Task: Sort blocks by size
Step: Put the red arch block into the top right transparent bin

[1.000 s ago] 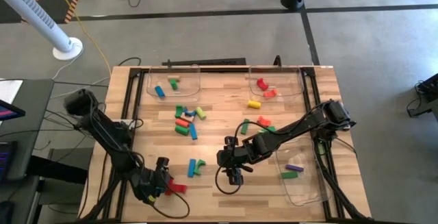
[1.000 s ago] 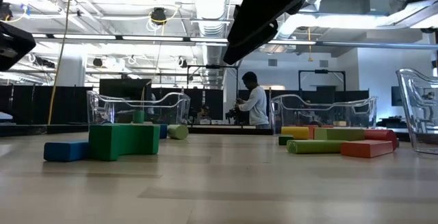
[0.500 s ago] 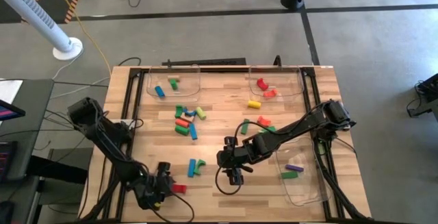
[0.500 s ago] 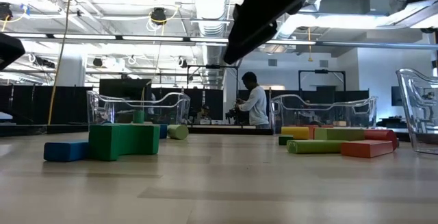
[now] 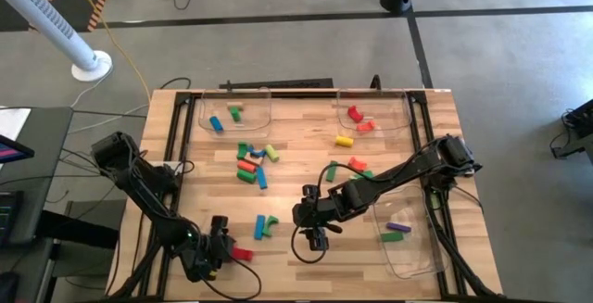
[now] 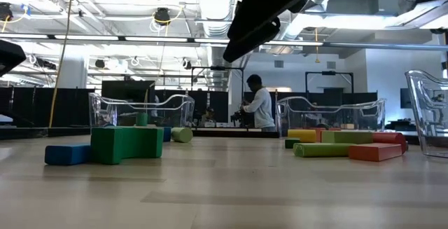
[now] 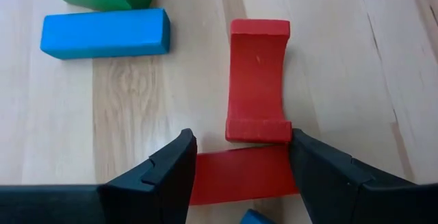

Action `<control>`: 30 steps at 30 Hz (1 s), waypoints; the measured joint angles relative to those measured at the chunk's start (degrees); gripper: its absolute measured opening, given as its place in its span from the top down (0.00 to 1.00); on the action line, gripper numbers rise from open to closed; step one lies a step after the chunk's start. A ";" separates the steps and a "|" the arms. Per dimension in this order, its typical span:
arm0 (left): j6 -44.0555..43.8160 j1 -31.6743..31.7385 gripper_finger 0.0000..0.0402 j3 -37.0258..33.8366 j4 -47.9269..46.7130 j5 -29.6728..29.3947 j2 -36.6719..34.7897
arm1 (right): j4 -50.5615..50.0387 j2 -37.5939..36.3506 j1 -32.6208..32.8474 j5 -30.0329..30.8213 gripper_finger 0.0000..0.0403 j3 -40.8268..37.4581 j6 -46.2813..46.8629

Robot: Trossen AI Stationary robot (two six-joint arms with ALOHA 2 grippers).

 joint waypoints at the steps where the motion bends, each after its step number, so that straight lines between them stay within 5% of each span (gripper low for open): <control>1: -0.01 0.02 0.46 -0.02 0.00 -0.04 0.00 | 0.02 0.00 0.00 0.00 0.34 0.00 0.00; 14: 2.66 0.04 0.61 -0.06 1.55 -1.26 0.00 | 0.02 0.00 0.06 0.02 0.34 0.00 0.42; 30: 11.11 2.20 0.63 -0.08 3.08 1.65 0.00 | 1.07 0.00 1.07 0.06 0.34 0.00 2.08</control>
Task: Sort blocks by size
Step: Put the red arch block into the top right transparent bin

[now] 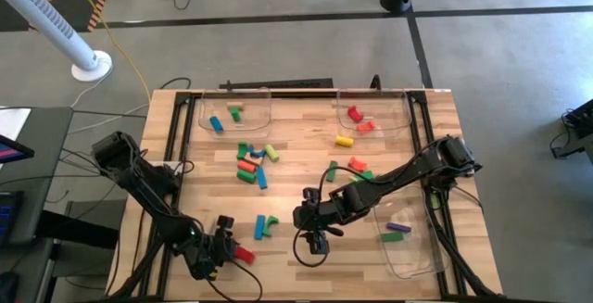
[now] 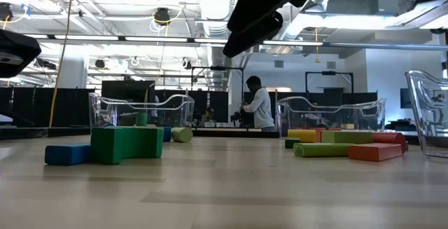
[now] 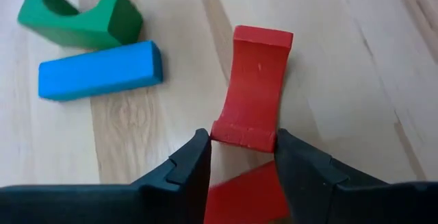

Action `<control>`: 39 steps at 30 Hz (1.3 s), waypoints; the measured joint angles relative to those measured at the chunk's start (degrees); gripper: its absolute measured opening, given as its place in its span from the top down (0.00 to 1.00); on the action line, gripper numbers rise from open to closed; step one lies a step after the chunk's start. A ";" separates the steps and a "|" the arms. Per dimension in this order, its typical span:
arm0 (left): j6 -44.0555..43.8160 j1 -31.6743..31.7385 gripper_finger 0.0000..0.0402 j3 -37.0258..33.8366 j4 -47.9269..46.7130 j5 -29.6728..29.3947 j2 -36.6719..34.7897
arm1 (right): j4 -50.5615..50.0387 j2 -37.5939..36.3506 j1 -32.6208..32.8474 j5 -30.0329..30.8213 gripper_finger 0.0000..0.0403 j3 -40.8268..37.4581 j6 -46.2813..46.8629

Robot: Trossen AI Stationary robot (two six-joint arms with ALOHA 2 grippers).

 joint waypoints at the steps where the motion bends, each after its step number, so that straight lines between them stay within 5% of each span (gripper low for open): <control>1: 0.76 0.28 0.63 0.00 0.15 0.33 0.00 | 0.15 0.00 0.00 0.00 0.34 0.00 0.00; 9: 4.30 1.18 0.62 0.00 0.16 1.21 0.02 | 0.19 0.00 -0.02 0.00 0.34 0.00 0.00; 21: 7.43 1.89 0.44 0.00 1.42 2.52 0.02 | 0.25 0.00 -0.02 0.05 0.34 0.00 -0.02; 39: 12.18 5.85 0.54 -1.06 4.06 10.60 0.42 | 1.18 0.00 0.07 0.11 0.34 0.00 0.92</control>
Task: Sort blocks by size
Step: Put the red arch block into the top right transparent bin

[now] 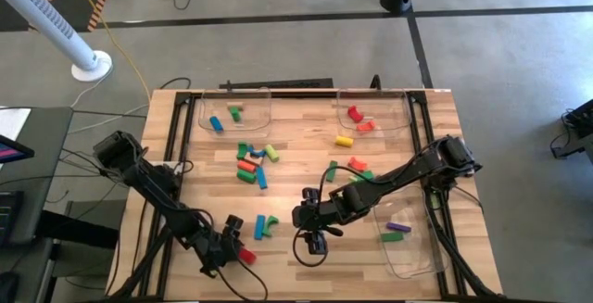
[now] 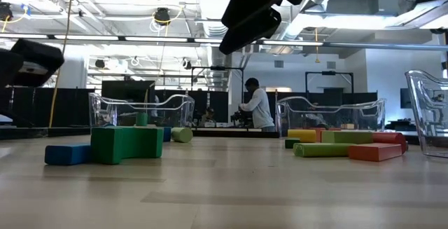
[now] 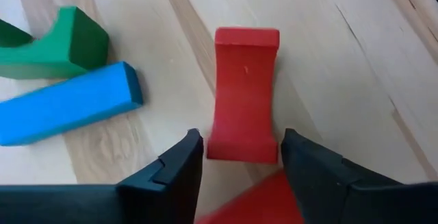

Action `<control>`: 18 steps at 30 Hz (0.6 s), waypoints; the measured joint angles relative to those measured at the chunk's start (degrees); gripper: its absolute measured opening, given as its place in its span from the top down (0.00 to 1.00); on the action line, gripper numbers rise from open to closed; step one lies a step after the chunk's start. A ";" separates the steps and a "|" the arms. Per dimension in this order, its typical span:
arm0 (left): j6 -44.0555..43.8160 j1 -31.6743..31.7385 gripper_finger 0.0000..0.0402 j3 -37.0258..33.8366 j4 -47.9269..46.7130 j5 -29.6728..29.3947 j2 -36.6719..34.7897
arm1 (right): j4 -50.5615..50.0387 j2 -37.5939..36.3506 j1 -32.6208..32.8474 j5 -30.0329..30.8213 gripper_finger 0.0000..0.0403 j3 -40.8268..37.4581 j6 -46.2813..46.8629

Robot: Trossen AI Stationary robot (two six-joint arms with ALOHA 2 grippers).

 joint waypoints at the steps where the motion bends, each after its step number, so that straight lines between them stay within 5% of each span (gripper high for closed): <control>1: 0.02 0.15 0.56 -0.60 1.24 0.13 0.02 | 0.02 0.00 0.00 0.00 0.34 0.00 0.02; 8: 1.44 0.26 0.68 -2.68 6.02 0.79 -0.10 | 0.01 0.00 0.00 0.00 0.34 0.00 0.07; 18: 3.36 0.65 0.68 -2.68 1.20 -3.84 -5.29 | -0.07 0.00 0.00 -0.02 0.34 0.00 0.13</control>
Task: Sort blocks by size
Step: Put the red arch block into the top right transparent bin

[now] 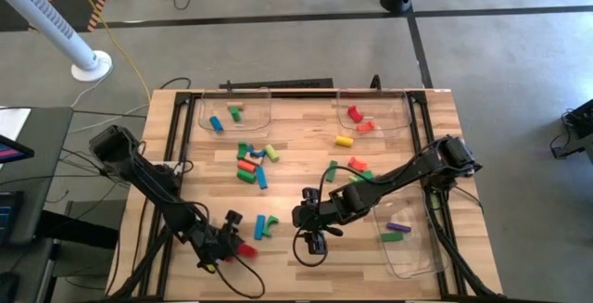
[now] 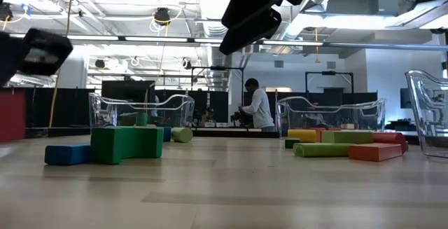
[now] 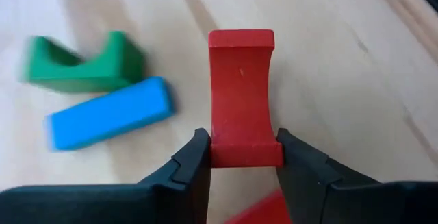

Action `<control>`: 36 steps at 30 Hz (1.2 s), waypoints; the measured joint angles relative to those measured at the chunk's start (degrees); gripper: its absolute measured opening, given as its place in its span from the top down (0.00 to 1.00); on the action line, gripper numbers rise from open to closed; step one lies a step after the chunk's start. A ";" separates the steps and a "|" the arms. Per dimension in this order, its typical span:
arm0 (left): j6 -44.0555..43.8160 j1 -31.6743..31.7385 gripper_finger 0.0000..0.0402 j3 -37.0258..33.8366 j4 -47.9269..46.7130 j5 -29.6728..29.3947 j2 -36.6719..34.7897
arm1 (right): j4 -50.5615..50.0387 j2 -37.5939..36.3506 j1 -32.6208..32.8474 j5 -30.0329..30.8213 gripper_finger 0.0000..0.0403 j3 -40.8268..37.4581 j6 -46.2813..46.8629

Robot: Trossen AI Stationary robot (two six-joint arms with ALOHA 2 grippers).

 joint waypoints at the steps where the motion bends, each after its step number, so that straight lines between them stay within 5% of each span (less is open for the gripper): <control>1: -0.06 0.00 0.68 0.00 -0.88 -0.93 -1.38 | -0.01 0.00 0.00 0.00 0.34 0.00 0.00; 11: 6.11 0.69 0.68 0.00 -4.36 -7.60 -18.03 | 0.99 0.00 0.59 0.61 0.34 1.57 -10.16; 18: 13.16 9.04 0.68 0.04 -5.99 -8.00 -25.63 | 2.28 -0.02 2.70 12.64 0.34 4.02 -25.75; 25: 18.31 23.27 0.68 0.04 -5.19 5.54 -27.60 | 2.17 -0.02 4.56 32.98 0.34 4.22 -42.24; 31: 21.62 34.59 0.68 0.04 -4.00 17.10 -27.60 | 1.95 -0.02 3.94 42.12 0.34 4.22 -48.19; 36: 24.58 41.63 0.68 0.04 -1.15 28.25 -27.58 | 1.74 -0.02 2.81 43.33 0.34 4.22 -51.19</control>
